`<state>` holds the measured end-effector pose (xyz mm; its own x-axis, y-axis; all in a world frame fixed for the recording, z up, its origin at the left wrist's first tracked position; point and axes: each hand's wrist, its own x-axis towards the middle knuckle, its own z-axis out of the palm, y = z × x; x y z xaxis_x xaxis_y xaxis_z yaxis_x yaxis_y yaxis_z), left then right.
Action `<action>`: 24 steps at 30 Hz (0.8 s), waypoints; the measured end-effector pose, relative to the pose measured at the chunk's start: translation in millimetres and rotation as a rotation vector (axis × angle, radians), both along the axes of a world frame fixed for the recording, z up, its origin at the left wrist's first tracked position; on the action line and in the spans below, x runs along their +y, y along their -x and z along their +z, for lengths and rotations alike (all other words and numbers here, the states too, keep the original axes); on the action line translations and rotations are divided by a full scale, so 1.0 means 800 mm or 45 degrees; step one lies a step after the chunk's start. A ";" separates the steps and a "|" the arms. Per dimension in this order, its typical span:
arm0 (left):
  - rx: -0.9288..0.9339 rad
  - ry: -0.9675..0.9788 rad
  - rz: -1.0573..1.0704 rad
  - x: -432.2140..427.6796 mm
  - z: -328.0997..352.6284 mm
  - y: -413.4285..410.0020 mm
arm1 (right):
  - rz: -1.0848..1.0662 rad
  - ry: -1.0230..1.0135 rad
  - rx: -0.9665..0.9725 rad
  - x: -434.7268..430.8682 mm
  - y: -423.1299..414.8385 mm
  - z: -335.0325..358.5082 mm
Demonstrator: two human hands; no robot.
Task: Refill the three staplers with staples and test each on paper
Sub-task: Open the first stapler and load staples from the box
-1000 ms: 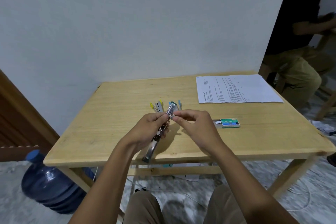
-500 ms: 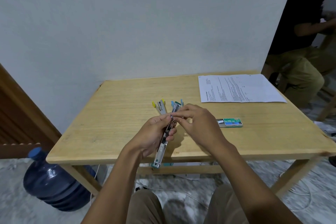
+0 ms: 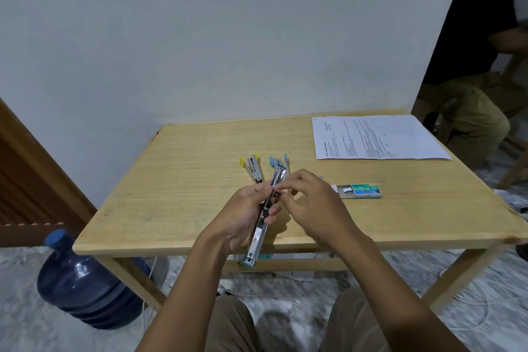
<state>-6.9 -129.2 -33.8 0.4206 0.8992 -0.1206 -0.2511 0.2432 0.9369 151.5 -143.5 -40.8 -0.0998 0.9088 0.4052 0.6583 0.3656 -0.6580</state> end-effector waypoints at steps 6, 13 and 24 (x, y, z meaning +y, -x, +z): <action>-0.075 0.075 0.014 -0.002 -0.001 0.000 | 0.028 -0.163 -0.433 -0.001 -0.016 -0.001; -0.079 0.110 0.026 -0.004 0.003 0.000 | 0.015 -0.289 -0.636 0.005 -0.024 0.011; -0.006 0.195 0.137 -0.001 -0.003 -0.007 | -0.036 -0.007 -0.469 0.015 -0.021 -0.001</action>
<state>-1.6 -129.9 -36.1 0.3241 0.9102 -0.2579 -0.2874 0.3545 0.8898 167.9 -131.8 -41.7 -0.2147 0.9112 0.3516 0.8606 0.3467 -0.3730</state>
